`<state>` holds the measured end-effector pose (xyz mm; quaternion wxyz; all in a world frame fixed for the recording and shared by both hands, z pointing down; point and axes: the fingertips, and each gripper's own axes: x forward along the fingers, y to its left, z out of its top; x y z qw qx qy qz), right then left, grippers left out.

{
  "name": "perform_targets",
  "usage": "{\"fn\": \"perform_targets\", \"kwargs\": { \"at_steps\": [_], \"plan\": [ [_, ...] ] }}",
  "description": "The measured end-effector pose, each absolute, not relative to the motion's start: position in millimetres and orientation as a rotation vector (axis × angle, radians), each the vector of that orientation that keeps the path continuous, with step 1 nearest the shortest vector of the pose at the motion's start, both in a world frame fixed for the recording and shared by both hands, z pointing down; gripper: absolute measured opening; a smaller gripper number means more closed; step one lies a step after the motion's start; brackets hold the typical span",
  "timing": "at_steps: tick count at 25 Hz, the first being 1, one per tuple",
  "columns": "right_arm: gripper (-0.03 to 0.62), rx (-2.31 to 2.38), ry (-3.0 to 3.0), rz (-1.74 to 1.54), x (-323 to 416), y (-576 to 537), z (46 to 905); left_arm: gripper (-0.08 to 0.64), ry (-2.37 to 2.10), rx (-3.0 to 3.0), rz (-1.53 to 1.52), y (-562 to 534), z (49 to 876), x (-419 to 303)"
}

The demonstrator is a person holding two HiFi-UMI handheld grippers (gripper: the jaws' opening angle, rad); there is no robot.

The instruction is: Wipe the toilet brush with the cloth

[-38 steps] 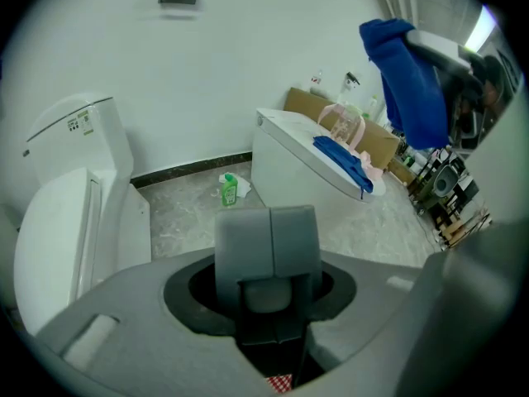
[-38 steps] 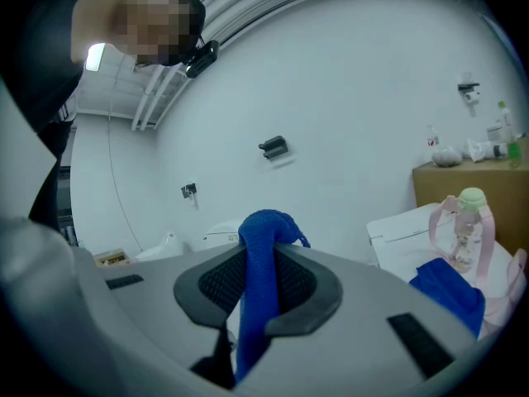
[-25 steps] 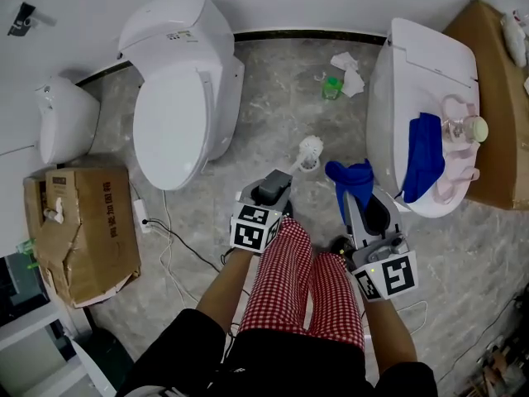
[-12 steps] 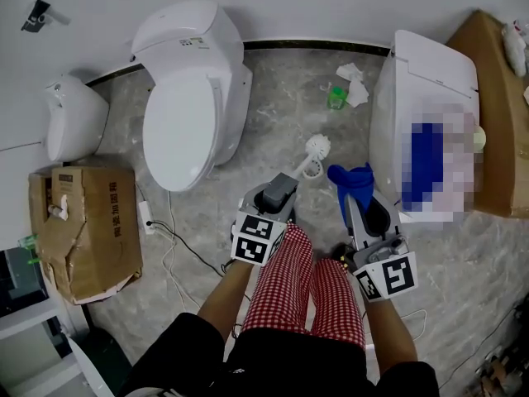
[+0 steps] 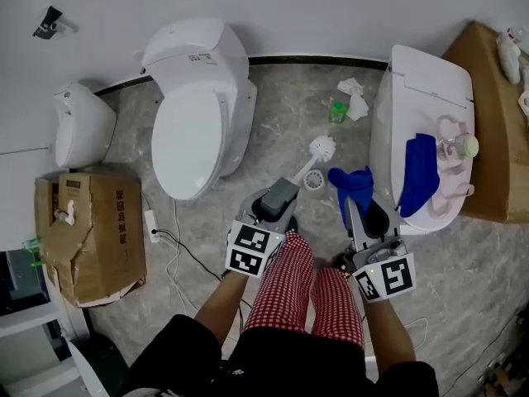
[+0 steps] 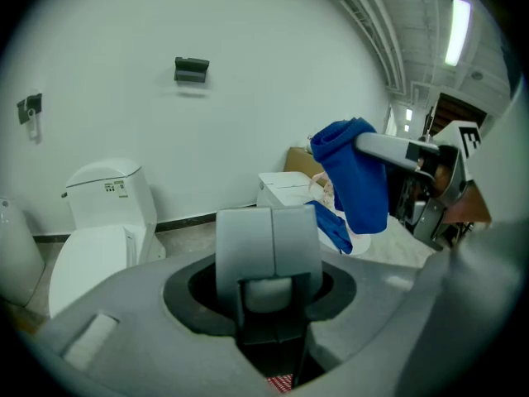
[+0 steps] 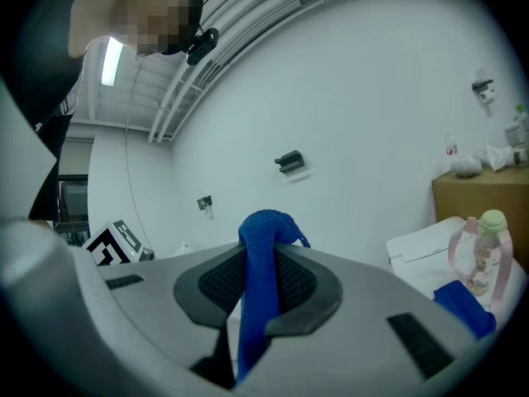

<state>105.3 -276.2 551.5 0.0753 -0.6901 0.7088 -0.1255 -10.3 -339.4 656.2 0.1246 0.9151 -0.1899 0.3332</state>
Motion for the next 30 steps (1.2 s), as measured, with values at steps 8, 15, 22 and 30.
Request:
{"fn": "perform_targets", "kwargs": {
  "at_steps": [8, 15, 22, 30],
  "plan": [
    [0.066, -2.074, 2.104, -0.337, 113.4, -271.3, 531.7, 0.175, -0.536, 2.790, 0.974, -338.6, 616.5, 6.3],
    [0.066, -2.073, 2.073, -0.290, 122.3, -267.7, 508.6, 0.175, -0.563, 2.879, 0.921, -340.1, 577.5, 17.5],
    [0.066, -2.045, 2.086, -0.215, 124.4, -265.4, 482.2, 0.175, -0.578, 2.938, 0.845, -337.7, 541.2, 23.0],
    [0.066, -2.020, 2.066, -0.152, 130.0, -268.9, 444.5, 0.175, -0.574, 3.018, 0.744, -336.2, 495.7, 24.4]
  ]
}}
